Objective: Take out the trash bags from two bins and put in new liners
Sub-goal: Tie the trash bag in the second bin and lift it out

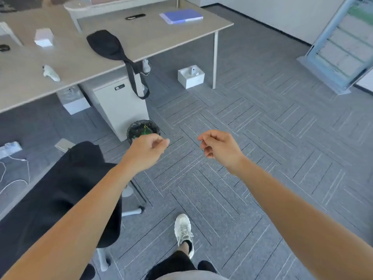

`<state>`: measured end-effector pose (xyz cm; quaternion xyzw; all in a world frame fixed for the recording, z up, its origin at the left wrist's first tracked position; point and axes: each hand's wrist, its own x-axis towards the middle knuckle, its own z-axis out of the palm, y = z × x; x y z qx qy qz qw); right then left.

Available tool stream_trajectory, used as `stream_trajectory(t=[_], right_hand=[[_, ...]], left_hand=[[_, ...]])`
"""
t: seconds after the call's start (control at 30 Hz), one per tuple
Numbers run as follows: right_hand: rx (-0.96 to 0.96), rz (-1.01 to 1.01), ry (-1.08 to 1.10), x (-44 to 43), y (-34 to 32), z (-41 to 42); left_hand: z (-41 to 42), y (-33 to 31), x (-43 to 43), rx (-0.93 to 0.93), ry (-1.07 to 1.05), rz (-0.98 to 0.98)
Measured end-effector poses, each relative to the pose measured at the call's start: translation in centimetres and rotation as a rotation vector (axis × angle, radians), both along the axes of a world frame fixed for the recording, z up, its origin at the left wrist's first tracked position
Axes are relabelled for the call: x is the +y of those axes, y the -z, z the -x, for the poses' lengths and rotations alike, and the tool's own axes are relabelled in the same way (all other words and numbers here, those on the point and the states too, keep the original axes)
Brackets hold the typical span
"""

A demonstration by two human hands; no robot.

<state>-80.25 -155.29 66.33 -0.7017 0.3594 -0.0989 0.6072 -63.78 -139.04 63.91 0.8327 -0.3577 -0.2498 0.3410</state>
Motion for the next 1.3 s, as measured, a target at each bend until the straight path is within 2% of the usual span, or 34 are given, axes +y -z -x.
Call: stream_trajectory(t=[0.23, 0.4, 0.53, 0.73, 0.87, 0.97, 1.1, 1.3], right_hand=[[0.065, 0.02, -0.1, -9.1, -0.2, -9.8], [0.095, -0.008, -0.18, -14.3, 0.6, -16.6], [0.137, -0.085, -0.258, -18.4, 3.0, -23.1], [0.157, -0.139, -0.45, -23.8, 6.8, -34.2], [0.244, -0.158, -0.579, -25.8, 10.0, -40.6], [0.319, -0.145, -0.607, -27.3, 13.7, -45.2], [0.385, -0.107, -0.614, -28.7, 21.7, -51.5], [0.385, -0.07, -0.633, -28.8, 39.8, -59.8]], left_hand=[[-8.6, 1.6, -6.3, 0.082, -0.08, -0.039], [-13.6, 3.1, -9.8, 0.125, -0.275, -0.053], [-18.4, 4.9, -12.6, 0.184, -0.498, -0.047], [-23.6, 7.8, -16.4, 0.27, -0.584, -0.152], [-26.8, 10.4, -18.1, 0.344, -0.712, -0.179], [-29.5, 13.4, -18.6, 0.387, -0.856, -0.161], [-34.0, 20.3, -18.3, 0.438, -0.853, -0.161], [-41.1, 37.9, -17.7, 0.432, -0.931, -0.239]])
